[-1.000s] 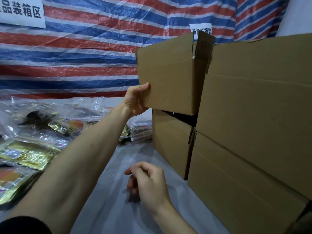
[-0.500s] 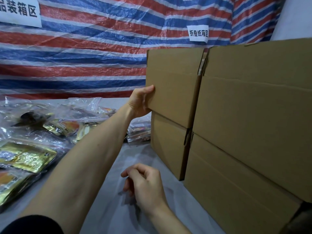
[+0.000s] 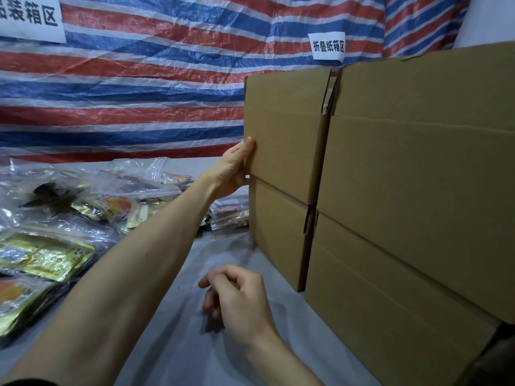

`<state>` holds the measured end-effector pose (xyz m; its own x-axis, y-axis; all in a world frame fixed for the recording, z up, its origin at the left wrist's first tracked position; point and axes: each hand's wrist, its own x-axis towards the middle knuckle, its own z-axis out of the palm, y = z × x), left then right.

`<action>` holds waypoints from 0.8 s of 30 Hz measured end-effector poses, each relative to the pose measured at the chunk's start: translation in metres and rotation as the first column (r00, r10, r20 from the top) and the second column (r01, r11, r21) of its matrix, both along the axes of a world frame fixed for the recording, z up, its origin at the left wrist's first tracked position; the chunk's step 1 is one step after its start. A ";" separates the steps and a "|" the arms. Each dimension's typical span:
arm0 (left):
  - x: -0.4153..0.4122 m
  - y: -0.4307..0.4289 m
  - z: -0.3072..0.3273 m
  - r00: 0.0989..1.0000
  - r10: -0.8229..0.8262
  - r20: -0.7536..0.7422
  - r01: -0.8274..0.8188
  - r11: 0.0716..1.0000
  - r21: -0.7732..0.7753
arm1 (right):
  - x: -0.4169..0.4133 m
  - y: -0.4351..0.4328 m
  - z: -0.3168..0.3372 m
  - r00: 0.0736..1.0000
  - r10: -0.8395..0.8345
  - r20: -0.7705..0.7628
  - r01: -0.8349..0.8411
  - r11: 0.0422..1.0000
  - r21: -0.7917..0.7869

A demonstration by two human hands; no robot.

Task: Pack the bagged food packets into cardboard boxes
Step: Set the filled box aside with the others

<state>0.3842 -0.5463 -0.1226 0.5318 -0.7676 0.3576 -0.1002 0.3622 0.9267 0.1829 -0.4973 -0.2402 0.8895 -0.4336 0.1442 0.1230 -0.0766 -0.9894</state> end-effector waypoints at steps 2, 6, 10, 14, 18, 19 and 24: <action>-0.001 0.000 0.000 0.999 0.032 0.024 -0.032 0.999 -0.003 | 0.001 0.000 -0.001 1.000 0.003 -0.002 -0.003 1.000 -0.017; -0.001 0.001 -0.001 0.997 0.064 0.044 -0.065 0.998 0.005 | 0.001 -0.001 -0.002 1.000 0.003 -0.010 -0.003 1.000 -0.017; 0.001 0.001 -0.002 0.991 0.125 0.042 -0.125 0.992 -0.001 | 0.002 -0.001 -0.001 1.000 -0.007 -0.009 0.007 1.000 -0.011; 0.002 0.003 -0.002 0.985 0.169 0.046 -0.170 0.985 0.020 | 0.002 -0.002 -0.002 1.000 -0.012 -0.006 0.012 1.000 0.009; -0.005 0.013 -0.004 0.980 0.189 0.061 -0.193 0.980 0.058 | 0.001 -0.005 -0.001 1.000 -0.005 -0.007 0.005 1.000 0.017; -0.007 0.018 -0.004 0.979 0.196 0.063 -0.200 0.978 0.063 | 0.000 -0.005 0.000 1.000 -0.006 -0.005 0.006 1.000 0.013; -0.015 0.051 -0.011 0.963 0.251 0.101 -0.263 0.956 0.133 | -0.002 -0.003 0.004 1.000 -0.026 0.005 0.026 0.999 0.026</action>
